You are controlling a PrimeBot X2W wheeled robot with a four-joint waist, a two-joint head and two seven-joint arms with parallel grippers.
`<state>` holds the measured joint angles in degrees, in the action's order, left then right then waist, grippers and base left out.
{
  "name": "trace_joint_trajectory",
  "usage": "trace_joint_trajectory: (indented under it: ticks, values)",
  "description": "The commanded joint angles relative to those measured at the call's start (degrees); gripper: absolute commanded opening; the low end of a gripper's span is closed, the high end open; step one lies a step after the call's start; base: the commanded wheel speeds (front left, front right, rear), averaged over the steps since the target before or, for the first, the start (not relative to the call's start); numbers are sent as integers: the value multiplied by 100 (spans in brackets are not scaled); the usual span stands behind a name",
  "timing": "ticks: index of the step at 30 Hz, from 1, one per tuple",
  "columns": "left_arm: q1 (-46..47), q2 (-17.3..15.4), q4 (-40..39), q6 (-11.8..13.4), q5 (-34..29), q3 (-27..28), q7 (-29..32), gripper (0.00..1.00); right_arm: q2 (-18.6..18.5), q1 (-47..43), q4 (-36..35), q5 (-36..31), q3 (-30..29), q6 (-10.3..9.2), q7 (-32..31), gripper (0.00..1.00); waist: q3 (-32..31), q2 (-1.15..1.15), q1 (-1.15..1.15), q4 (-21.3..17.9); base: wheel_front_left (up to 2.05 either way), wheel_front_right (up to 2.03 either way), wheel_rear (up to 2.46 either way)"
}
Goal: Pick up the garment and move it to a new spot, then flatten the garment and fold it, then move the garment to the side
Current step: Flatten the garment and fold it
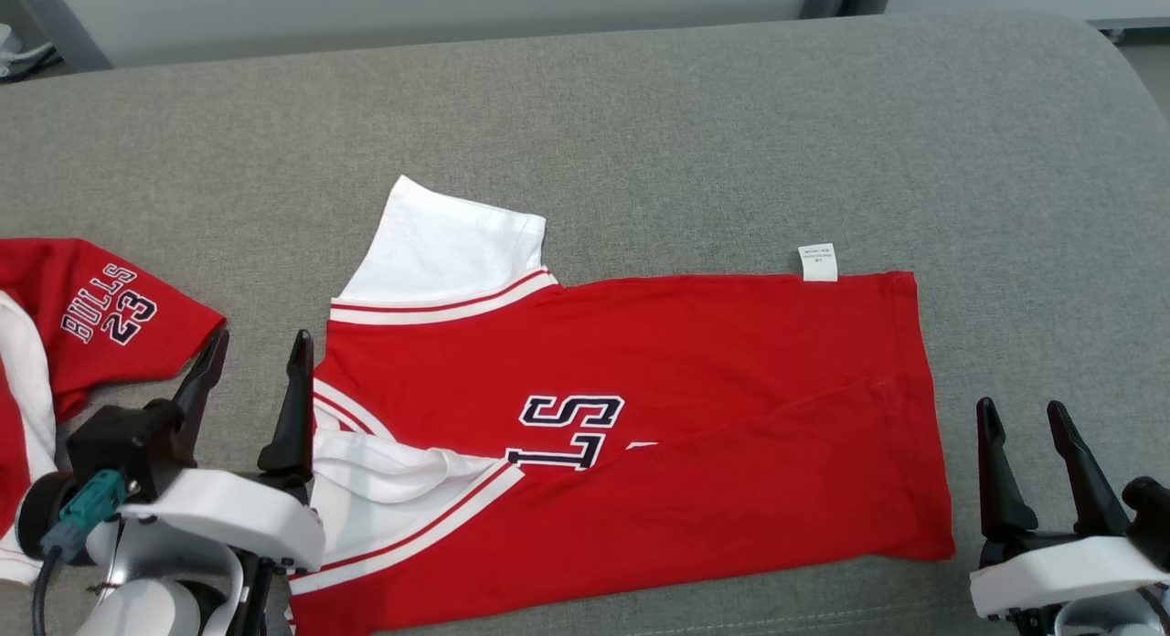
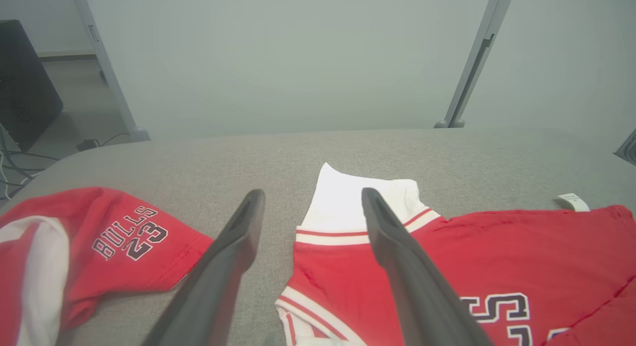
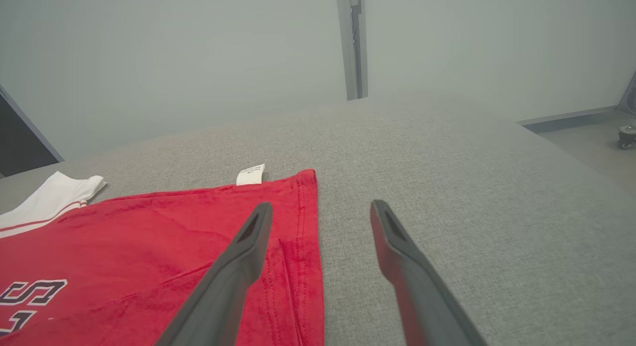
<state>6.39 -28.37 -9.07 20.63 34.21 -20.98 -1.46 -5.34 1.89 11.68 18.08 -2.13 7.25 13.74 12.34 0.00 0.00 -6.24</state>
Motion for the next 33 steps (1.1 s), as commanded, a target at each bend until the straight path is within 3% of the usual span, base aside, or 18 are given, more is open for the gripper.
trace_joint_trajectory:
  ticks: [1, 5, 13, 21, 26, 33]
  values:
    - [426, -181, -109, -49, -47, 216, 18, 100, -117, 237, -109, 39, 153, 24, 95, 100, 68, 0, 0, -24, 0, 0, 0]
    - [1035, -247, 113, -355, 68, 154, 296, 100, -293, 723, 101, 151, 344, 24, -52, 100, 311, 0, 0, -127, 0, 0, 0]
    - [2641, -375, 1202, -1312, 488, -2, 1075, 100, -804, 2093, 944, 536, 1185, 24, -293, 100, 958, 0, 0, -403, 0, 0, 0]
    - [3916, -408, 2468, -2142, 801, -244, 1874, 100, -1011, 3023, 1714, 1034, 2108, 24, -172, 100, 1386, 0, 0, -648, 0, 0, 0]
    - [4445, -490, 3086, -2444, 965, -318, 2342, 100, -1018, 3425, 2054, 1333, 2612, 24, -54, 100, 1598, 0, 0, -788, 0, 0, 0]
    - [4788, -492, 3564, -2620, 1114, -382, 2555, 100, -996, 3743, 2386, 1674, 3108, 24, 53, 100, 1731, 0, 0, -866, 0, 0, 0]
